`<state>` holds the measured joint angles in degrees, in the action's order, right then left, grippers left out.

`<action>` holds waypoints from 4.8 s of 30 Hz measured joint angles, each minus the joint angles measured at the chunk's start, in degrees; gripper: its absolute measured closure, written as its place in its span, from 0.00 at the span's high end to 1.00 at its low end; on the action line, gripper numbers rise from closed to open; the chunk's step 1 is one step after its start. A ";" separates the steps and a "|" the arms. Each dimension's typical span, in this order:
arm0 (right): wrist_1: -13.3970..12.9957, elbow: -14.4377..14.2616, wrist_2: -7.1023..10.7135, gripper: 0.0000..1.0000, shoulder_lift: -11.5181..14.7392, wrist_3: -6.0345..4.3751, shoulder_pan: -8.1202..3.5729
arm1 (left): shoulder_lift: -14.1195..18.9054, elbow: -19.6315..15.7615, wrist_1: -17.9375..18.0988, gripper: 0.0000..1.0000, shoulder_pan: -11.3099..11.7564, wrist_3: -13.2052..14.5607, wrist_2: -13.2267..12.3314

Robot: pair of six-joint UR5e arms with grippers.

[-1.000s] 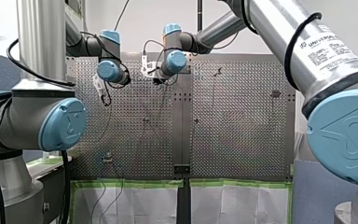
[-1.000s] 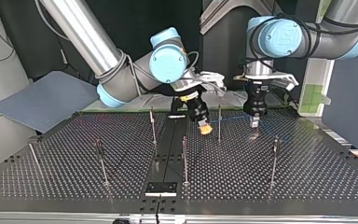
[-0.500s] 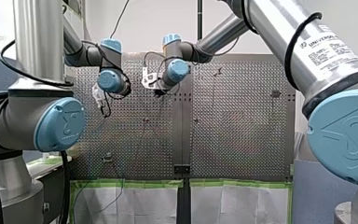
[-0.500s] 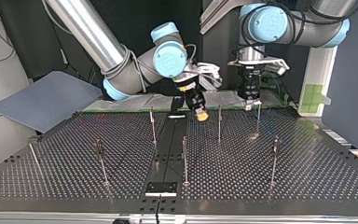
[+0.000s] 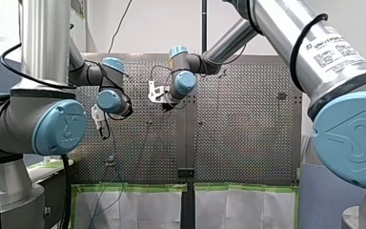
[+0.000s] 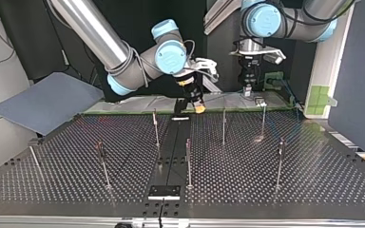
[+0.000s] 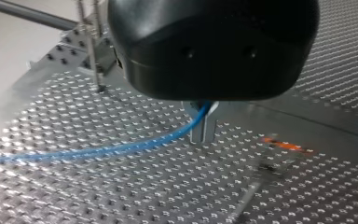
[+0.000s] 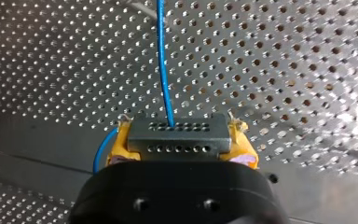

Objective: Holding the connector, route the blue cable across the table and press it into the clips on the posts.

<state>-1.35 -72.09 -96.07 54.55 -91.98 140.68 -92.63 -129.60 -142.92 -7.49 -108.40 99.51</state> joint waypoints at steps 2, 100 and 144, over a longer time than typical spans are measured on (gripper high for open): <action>-0.80 -0.54 -0.01 0.00 -0.02 -0.18 -0.29 | -1.06 -0.34 1.04 0.00 -0.05 -0.05 -0.50; -8.47 -1.27 3.58 0.00 -6.59 -3.97 -9.12 | -22.08 19.22 -6.43 0.99 3.85 4.04 -3.96; -8.09 -1.44 3.29 0.00 -6.60 -4.10 -10.46 | -11.49 14.04 -5.84 0.99 -11.41 1.37 -1.15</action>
<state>-9.44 -73.52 -92.78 47.95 -96.08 130.22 -104.12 -115.56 -148.76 -18.90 -107.04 98.36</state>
